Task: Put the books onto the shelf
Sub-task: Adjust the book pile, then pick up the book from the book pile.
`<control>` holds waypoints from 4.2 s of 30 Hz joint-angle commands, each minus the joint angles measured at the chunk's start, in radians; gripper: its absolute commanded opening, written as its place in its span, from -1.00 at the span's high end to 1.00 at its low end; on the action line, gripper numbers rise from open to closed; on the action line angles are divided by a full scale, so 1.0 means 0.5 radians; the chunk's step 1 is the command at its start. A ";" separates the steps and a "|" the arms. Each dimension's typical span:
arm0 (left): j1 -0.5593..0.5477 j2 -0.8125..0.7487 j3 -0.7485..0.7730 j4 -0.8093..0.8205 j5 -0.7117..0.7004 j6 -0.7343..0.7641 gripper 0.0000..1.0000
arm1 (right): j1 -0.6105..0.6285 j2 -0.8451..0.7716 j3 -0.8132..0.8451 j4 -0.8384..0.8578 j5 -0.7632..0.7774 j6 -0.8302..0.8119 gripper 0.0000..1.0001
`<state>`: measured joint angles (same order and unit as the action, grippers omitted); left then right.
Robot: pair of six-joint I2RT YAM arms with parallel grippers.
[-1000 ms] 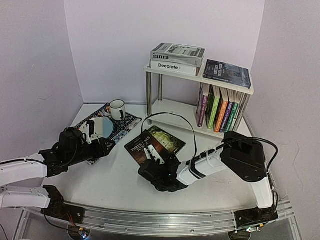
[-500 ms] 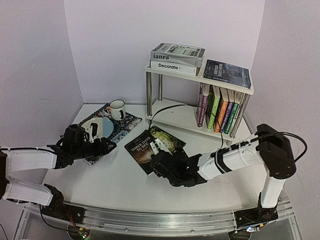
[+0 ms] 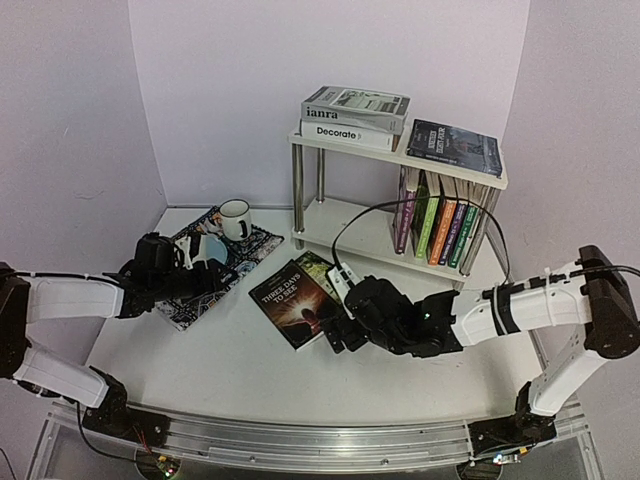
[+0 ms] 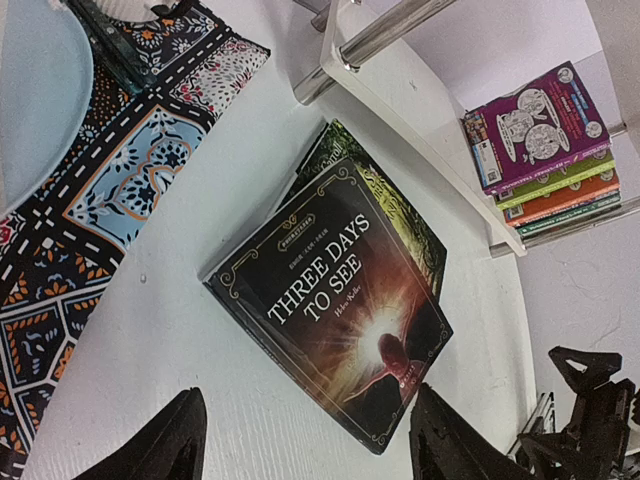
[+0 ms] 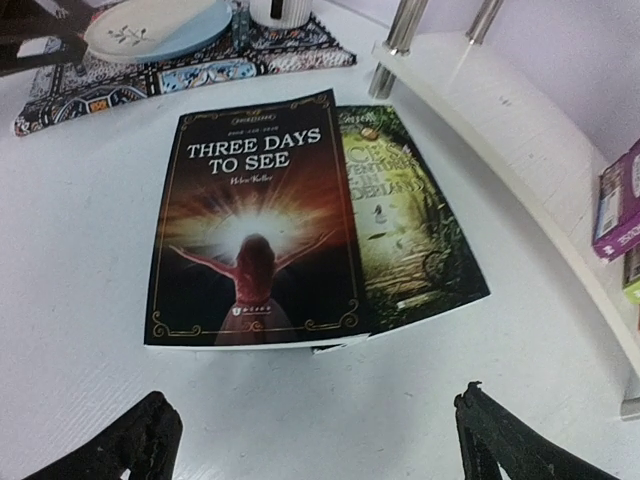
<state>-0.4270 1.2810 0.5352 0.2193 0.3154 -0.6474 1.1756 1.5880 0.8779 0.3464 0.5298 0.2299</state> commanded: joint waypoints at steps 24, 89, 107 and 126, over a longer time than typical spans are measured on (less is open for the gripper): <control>0.151 0.983 0.745 0.077 0.494 0.516 -0.39 | -0.092 0.295 0.184 -0.197 -0.280 1.319 -0.97; -0.422 0.558 0.387 -0.234 0.205 0.046 -0.33 | -0.091 -0.068 -0.156 -0.064 -0.112 0.805 -0.97; -0.265 0.799 0.580 -0.162 0.326 0.361 -0.54 | -0.330 0.031 -0.359 0.295 -0.702 1.478 -0.78; -0.263 1.107 0.712 -0.137 0.378 0.394 -0.14 | -0.568 0.350 -0.491 0.784 -1.001 1.591 -0.18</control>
<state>-0.5625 1.8149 0.8620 0.1229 0.5040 -0.4667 0.9198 1.7186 0.6373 0.6642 0.0966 1.0256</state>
